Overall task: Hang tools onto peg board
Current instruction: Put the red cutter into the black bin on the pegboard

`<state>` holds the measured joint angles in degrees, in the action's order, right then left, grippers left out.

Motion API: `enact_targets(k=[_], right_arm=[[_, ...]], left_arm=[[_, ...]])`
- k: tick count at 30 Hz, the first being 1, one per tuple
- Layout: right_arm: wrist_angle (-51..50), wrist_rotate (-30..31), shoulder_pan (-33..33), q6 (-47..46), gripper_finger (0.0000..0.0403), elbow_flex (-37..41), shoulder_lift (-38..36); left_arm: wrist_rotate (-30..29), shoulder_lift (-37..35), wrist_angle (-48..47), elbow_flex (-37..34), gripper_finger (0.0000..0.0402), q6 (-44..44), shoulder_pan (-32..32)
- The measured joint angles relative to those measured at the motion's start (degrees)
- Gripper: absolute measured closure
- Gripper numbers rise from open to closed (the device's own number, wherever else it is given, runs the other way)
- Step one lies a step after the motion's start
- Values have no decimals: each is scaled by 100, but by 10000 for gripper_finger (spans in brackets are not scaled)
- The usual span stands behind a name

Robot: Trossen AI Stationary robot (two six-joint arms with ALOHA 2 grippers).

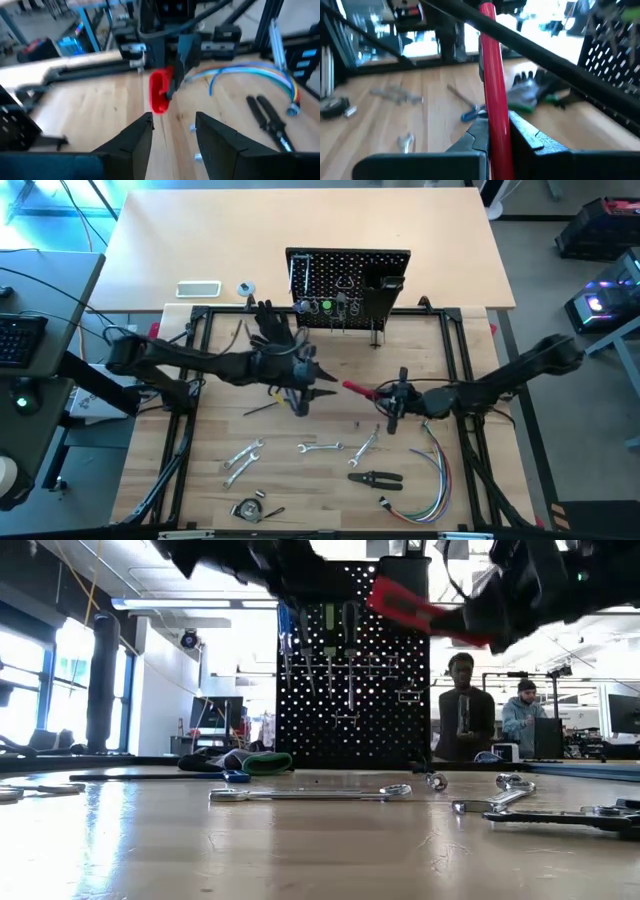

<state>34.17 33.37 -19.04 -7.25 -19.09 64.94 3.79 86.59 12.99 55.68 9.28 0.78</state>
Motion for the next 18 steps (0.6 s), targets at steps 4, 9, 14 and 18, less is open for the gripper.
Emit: enact_targets(k=[4,9,14,18], right_arm=[[342,73,-111,344,375,-2,-197],[1025,86,-217,842,375,-2,-277],[1584,69,-252,1203,375,-2,-277],[1972,13,-252,1457,375,-2,-277]], left_arm=[[10,-279,248,-102,260,-5,-1],[105,-385,1310,-405,258,-189,-4],[324,-338,2352,-553,242,-312,-20],[327,-219,2878,-551,224,-319,-65]])
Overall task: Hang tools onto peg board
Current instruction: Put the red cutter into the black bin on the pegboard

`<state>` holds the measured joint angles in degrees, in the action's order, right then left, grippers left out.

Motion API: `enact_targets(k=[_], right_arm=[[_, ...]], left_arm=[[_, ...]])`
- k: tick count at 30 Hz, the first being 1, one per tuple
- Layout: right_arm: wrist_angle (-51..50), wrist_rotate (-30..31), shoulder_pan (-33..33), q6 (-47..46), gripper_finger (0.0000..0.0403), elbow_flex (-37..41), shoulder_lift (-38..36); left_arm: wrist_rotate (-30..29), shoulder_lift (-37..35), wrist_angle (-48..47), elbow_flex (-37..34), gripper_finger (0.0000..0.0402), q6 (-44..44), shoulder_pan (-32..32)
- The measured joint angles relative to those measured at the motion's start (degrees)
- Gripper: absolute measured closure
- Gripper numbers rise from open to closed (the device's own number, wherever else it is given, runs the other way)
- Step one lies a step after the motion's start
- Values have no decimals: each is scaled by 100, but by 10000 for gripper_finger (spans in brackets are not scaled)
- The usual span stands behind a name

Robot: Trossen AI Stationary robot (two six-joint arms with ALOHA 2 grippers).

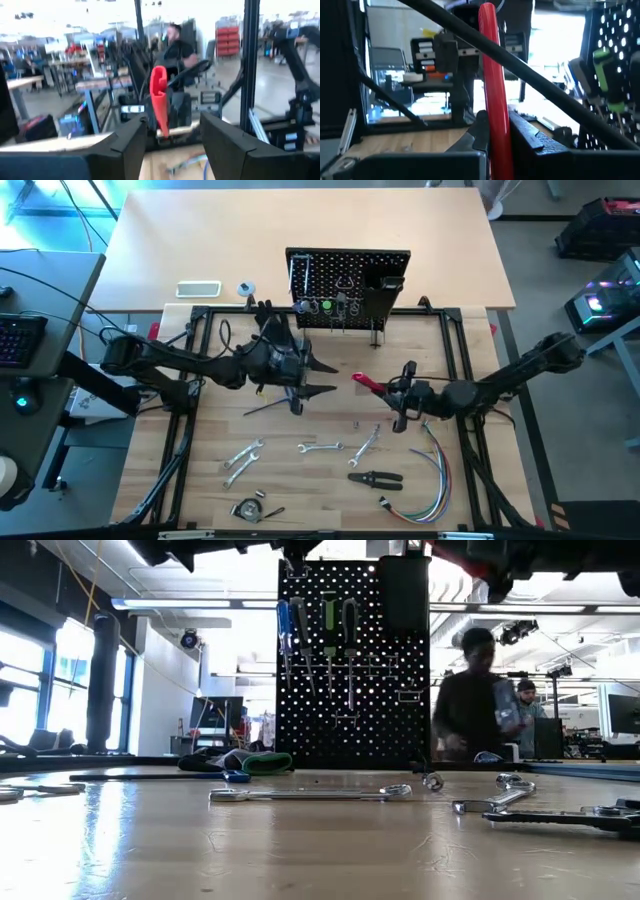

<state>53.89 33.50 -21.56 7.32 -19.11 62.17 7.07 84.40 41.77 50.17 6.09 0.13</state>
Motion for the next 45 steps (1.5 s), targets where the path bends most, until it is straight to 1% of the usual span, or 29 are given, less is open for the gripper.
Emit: enact_targets(k=[5,9,13,15,20,27,32,36,45], right_arm=[[438,-232,12,224,375,0,0],[511,-268,17,325,375,0,0],[642,-437,17,332,375,0,0],[711,-491,17,368,375,0,0],[713,-537,17,368,375,0,1],[716,-620,17,327,375,0,58],[761,-721,46,366,375,-2,90],[765,-765,94,368,375,-2,90],[802,-807,94,368,375,-2,90]], left_arm=[[-26,262,775,2,212,-73,-51],[-30,585,1599,2,211,-328,-53],[-32,982,2412,16,211,-611,-51],[-21,1169,2607,105,211,-707,-53],[138,1571,2620,523,211,-844,-54],[149,1809,2562,1037,211,-848,-56],[216,1807,1807,1419,211,-753,-67],[337,1809,1443,1580,211,-750,-80],[336,1807,1436,1598,211,-844,-93]])
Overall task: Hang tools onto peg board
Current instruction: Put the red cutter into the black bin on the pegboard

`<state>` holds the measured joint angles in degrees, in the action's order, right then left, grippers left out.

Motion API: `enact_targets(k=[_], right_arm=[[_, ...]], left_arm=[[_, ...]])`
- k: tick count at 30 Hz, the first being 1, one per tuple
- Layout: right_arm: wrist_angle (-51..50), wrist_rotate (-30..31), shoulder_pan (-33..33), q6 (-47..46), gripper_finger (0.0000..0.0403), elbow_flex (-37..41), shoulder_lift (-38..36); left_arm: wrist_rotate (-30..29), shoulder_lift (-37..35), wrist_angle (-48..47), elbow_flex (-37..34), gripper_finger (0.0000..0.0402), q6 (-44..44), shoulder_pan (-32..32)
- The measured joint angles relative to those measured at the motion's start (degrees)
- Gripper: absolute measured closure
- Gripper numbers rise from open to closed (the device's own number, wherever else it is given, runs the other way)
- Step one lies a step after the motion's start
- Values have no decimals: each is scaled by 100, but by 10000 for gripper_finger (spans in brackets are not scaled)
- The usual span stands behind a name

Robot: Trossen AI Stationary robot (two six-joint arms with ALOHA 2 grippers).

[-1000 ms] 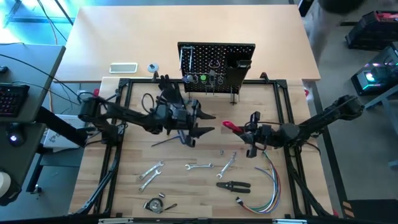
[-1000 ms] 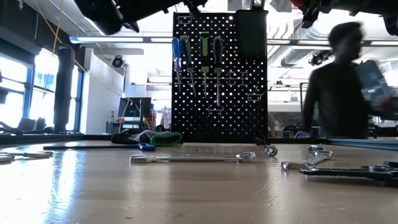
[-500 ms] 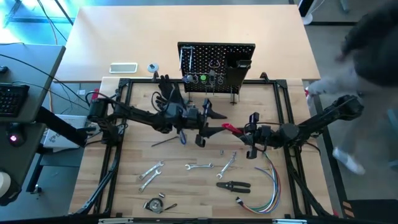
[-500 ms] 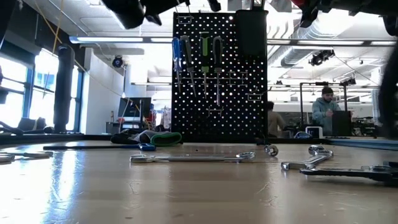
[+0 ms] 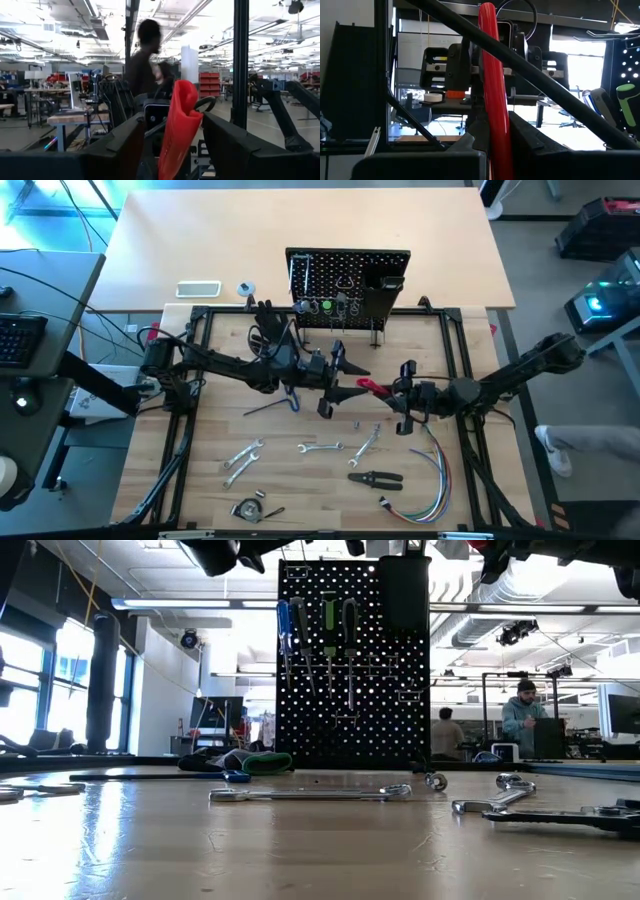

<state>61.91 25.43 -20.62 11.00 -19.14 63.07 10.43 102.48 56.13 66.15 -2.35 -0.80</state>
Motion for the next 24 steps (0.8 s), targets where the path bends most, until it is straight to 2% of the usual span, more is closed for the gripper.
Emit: enact_targets(k=[8,19,24], right_arm=[[26,-108,104,-159,375,0,0],[-37,-419,421,-301,375,-287,463],[-59,-422,424,45,375,-545,667]], left_arm=[[86,48,77,-2,217,-42,-2],[108,48,57,-2,286,-4,-2],[307,41,-94,-2,318,3,-2]])
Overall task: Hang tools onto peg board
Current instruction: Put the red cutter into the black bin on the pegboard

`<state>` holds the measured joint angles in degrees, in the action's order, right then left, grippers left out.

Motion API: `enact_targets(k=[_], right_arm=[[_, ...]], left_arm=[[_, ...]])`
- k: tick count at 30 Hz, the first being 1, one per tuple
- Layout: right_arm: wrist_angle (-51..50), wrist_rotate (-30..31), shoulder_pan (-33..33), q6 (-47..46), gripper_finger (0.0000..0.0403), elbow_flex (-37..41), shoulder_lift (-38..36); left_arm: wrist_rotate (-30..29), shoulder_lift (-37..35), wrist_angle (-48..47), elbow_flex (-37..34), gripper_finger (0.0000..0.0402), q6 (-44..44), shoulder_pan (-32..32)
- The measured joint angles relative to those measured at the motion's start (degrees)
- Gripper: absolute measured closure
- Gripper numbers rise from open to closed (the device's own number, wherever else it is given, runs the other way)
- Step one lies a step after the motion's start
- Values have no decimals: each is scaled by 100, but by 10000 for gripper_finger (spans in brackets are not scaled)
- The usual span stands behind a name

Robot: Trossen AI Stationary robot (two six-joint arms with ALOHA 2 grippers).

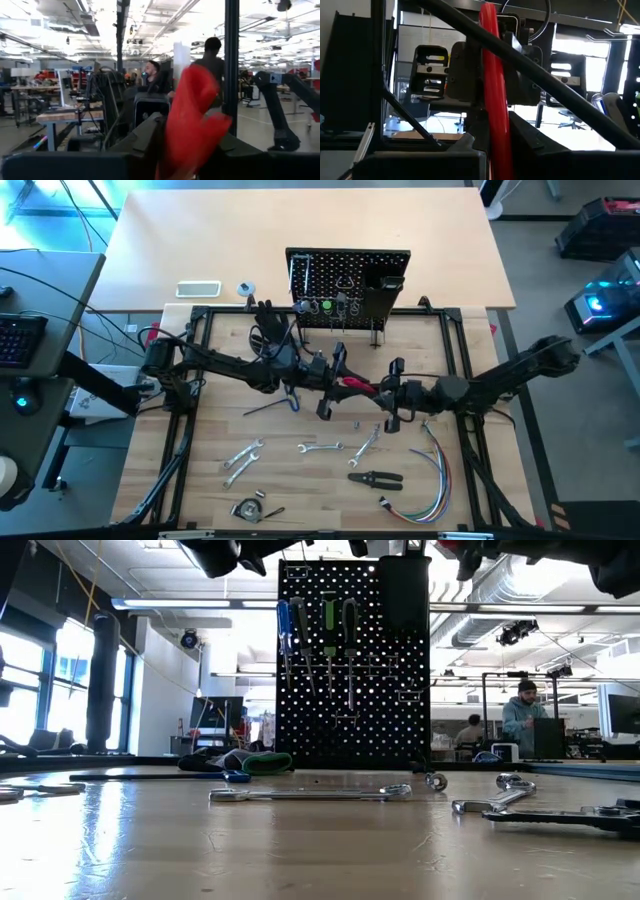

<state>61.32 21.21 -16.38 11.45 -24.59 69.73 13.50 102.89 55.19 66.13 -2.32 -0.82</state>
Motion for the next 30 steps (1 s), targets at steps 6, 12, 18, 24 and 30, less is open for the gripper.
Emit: enact_targets(k=[6,12,18,24,30], right_arm=[[-75,152,-25,14,375,-41,0],[-148,391,-192,112,375,-43,0],[20,712,-380,438,375,-47,-7],[20,815,-515,558,375,-49,-83],[36,1098,-683,697,375,-49,-104]], left_arm=[[16,-10,-57,2,351,92,17],[142,-10,-95,0,319,14,47],[174,-8,-104,-2,273,3,44],[168,-6,-99,-2,256,43,59],[165,-120,-155,-7,265,94,96]])
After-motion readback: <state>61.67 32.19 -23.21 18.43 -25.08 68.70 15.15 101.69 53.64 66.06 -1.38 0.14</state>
